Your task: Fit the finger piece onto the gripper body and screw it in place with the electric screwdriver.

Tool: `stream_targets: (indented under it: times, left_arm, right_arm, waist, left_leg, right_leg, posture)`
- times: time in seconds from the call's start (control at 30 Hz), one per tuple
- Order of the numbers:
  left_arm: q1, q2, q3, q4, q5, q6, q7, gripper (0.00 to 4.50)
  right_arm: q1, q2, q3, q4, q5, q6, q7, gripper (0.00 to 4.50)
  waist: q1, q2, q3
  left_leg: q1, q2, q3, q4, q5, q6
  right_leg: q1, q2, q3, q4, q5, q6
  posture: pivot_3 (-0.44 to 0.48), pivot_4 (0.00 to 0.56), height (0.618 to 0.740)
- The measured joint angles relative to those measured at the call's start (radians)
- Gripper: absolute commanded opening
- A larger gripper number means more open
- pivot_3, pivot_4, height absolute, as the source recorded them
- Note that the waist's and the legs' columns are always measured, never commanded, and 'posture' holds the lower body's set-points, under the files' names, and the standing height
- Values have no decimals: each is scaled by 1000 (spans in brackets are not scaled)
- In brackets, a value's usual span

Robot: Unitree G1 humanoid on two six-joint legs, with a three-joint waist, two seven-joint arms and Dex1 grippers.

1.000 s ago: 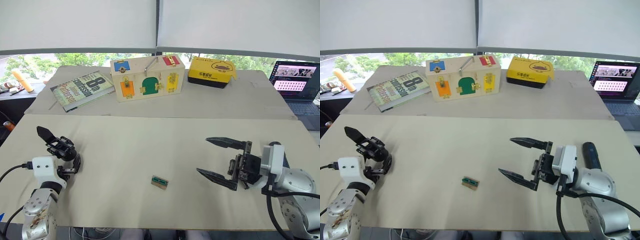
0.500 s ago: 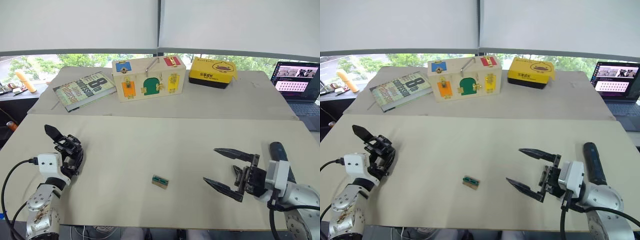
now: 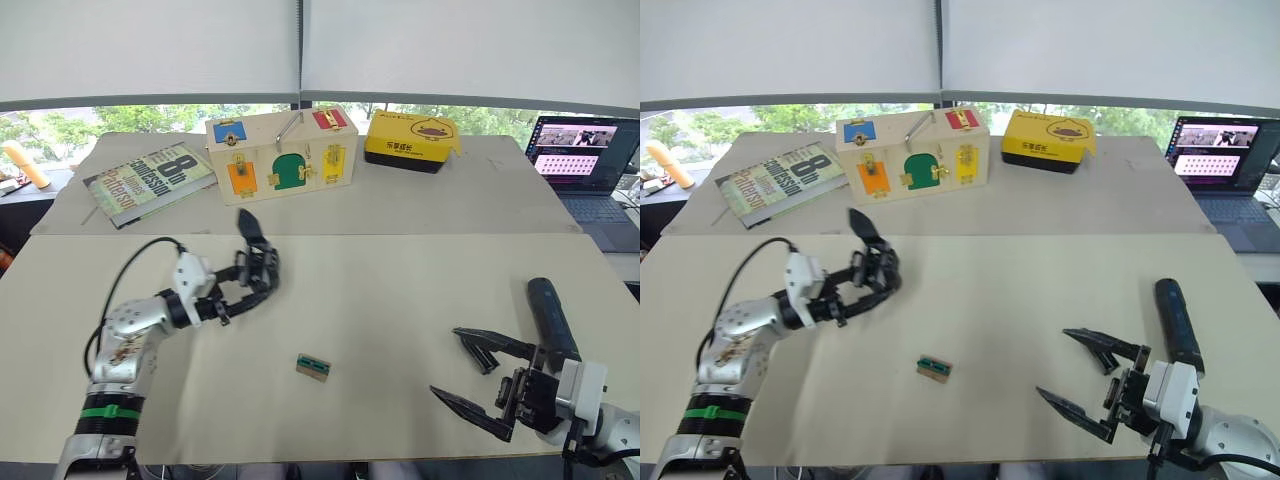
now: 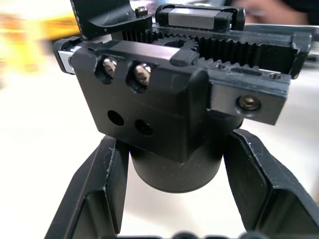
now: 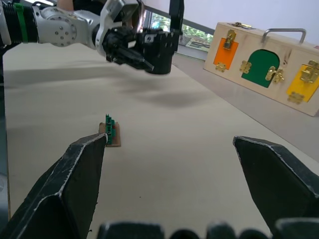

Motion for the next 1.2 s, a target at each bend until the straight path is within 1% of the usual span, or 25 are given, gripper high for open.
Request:
stream_targets:
  times: [0.1,0.17,0.33,0.47,0.6,0.97,1.13,1.2]
  left_arm:
    - [-32,-8,-64,37,35,-50,-74,2286]
    - [-62,-33,-101,88,69,-113,-110,2286]
    - [-101,-81,-170,195,124,-191,-153,2286]
    - [-135,-133,-188,271,154,-223,-141,2286]
    - [-138,-153,-189,311,174,-232,-111,2286]
    - [-134,-160,-188,308,192,-229,-62,2286]
    - [-113,-159,-189,276,198,-222,-38,2286]
    - [-106,-158,-188,266,202,-222,-25,3348]
  right_arm:
    - [30,0,-2,-32,-2,1,-19,4500]
    - [53,-2,-3,-65,-1,13,-40,4500]
    - [60,-13,-5,-113,-1,54,-85,4500]
    - [59,-16,-1,-147,-1,85,-119,4500]
    - [59,-19,-1,-163,-1,100,-134,4500]
    - [65,-12,-4,-140,-2,88,-112,4500]
    - [83,0,-4,-124,-12,64,-93,4500]
    - [90,5,-4,-115,-15,57,-89,4500]
  waist:
    - [2,0,0]
    - [6,1,0]
    - [17,1,0]
    - [26,1,0]
    - [26,1,1]
    - [27,1,0]
    - [27,1,0]
    - [27,1,0]
  left_leg:
    - [1,0,-1,0,1,-2]
    - [1,0,-1,0,1,-2]
    - [0,0,-1,2,1,-1]
    - [-1,0,-2,2,1,0]
    - [-2,0,-3,2,0,2]
    - [-2,0,-4,4,0,5]
    - [-1,0,-4,3,-1,5]
    - [-1,0,-4,3,-1,5]
  right_leg:
    - [0,0,2,1,-1,-1]
    - [0,0,3,1,-1,-1]
    - [0,-1,4,0,0,0]
    - [0,-1,4,0,0,0]
    - [0,-1,3,0,0,0]
    - [1,-3,4,0,1,1]
    - [1,-3,3,0,1,1]
    - [1,-3,3,0,1,1]
  posture:
    - [0,150,740]
    - [0,150,740]
    - [0,150,740]
    - [0,150,740]
    - [0,150,740]
    - [0,150,740]
    - [0,150,740]
    - [0,150,740]
